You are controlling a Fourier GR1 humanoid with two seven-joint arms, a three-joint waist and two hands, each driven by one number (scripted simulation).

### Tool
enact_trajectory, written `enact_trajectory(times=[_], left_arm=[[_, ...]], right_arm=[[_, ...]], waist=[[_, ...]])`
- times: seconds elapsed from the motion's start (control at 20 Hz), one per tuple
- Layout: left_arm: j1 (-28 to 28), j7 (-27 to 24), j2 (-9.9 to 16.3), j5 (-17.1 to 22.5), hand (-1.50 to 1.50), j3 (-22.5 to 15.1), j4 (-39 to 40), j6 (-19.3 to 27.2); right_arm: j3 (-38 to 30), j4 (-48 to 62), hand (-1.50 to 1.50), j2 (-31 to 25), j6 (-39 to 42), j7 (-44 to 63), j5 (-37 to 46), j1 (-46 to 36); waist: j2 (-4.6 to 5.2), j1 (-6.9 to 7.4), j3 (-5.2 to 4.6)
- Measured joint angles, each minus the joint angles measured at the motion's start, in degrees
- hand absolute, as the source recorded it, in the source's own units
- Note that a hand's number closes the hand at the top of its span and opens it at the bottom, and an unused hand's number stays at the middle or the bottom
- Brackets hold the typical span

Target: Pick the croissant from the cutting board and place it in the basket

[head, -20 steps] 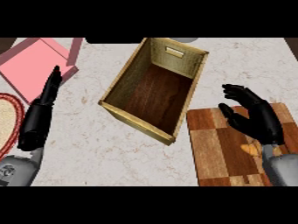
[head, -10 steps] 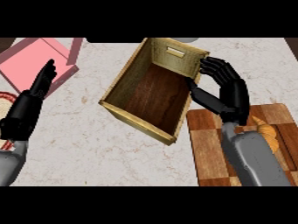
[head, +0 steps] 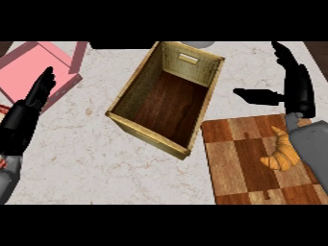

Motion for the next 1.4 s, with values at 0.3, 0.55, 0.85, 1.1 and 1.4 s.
enact_trajectory(times=[0.3,0.55,0.85,1.1,1.4], left_arm=[[0.1,-0.2,-0.4,-0.3,0.00,-0.2,0.4,0.1],[0.6,-0.9,-0.6,0.3,0.00,0.5,0.5,-0.6],[-0.6,-0.3,-1.3,-0.5,0.00,0.8,0.6,-0.9],[-0.5,-0.6,-1.3,-0.5,0.00,2.1,0.9,-2.2],[0.2,0.0,-2.8,-2.3,0.00,2.1,-0.8,-2.0]], right_arm=[[6.4,-0.4,-1.50,-11.7,23.2,14.4,-0.2,-5.7],[6.9,-3.9,-1.50,-17.1,43.0,25.6,-9.1,-11.2],[4.4,-6.3,-1.50,-21.5,54.5,32.5,-19.7,-13.5],[3.8,-8.0,-1.50,-23.8,56.5,33.5,-23.3,-10.8],[4.5,-7.2,-1.50,-23.5,58.6,31.3,-21.4,-6.8]], waist=[[-0.02,0.18,-0.04],[0.16,0.31,0.24],[0.55,0.31,0.52],[0.73,0.51,0.60],[0.91,0.96,0.67]])
